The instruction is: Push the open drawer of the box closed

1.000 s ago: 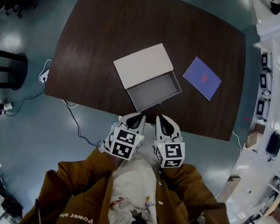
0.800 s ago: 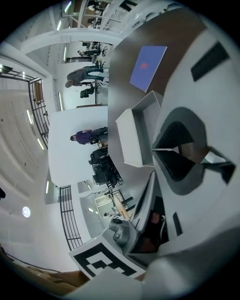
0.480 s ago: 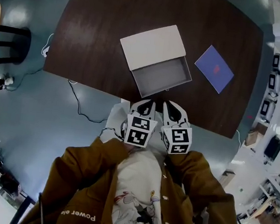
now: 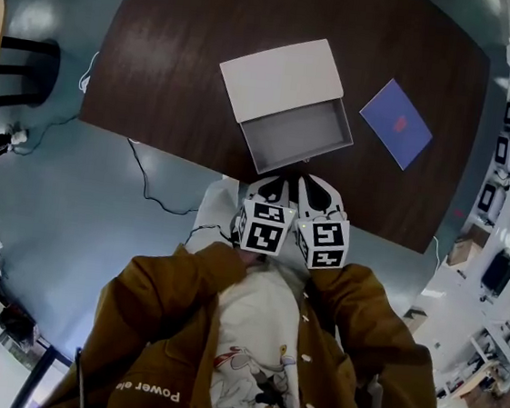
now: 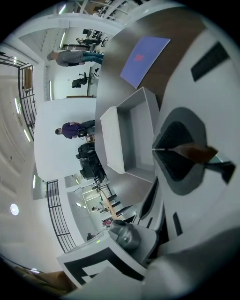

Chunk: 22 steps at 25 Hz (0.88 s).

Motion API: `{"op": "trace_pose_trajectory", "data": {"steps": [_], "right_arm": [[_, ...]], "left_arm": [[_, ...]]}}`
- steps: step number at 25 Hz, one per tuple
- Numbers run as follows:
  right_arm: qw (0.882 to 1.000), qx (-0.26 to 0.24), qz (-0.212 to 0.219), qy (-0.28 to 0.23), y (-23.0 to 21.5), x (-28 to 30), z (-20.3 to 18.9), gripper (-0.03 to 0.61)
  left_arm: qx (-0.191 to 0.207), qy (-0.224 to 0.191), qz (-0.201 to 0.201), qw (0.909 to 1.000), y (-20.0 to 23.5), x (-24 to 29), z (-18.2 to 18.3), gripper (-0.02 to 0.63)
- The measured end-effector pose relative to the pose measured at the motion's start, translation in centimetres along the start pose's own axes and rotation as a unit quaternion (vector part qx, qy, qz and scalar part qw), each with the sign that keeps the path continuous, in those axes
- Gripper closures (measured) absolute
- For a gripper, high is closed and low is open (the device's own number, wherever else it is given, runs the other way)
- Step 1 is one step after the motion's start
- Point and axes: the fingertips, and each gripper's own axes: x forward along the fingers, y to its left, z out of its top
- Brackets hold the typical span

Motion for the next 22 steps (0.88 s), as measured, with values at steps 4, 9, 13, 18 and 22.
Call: {"op": "trace_pose_trajectory", "data": {"steps": [4, 9, 13, 18, 22], "right_arm": [[1.0, 0.0, 0.003, 0.009, -0.5, 0.7, -0.5, 0.571], [1.0, -0.006, 0.005, 0.021, -0.8, 1.5, -1.0, 0.57], [0.999, -0.001, 0.013, 0.043, -0.8, 2.0, -2.0, 0.571], [0.997, 0.001, 0.027, 0.07, -0.9, 2.6, -2.6, 0.569], [0.996, 0.001, 0.026, 0.081, -1.2, 3.1, -3.0, 0.569]], "left_arm": [[-0.021, 0.002, 0.008, 0.9997, 0.0, 1.1, -0.5, 0.607], [-0.046, 0.005, 0.006, 0.9989, 0.3, 2.0, -1.0, 0.607], [-0.051, 0.005, 0.01, 0.9986, 0.6, 2.5, -1.4, 0.607], [-0.053, -0.002, 0.015, 0.9985, 0.7, 2.7, -0.8, 0.607], [-0.061, -0.002, 0.019, 0.9979, 0.8, 2.8, -0.9, 0.607]]}}
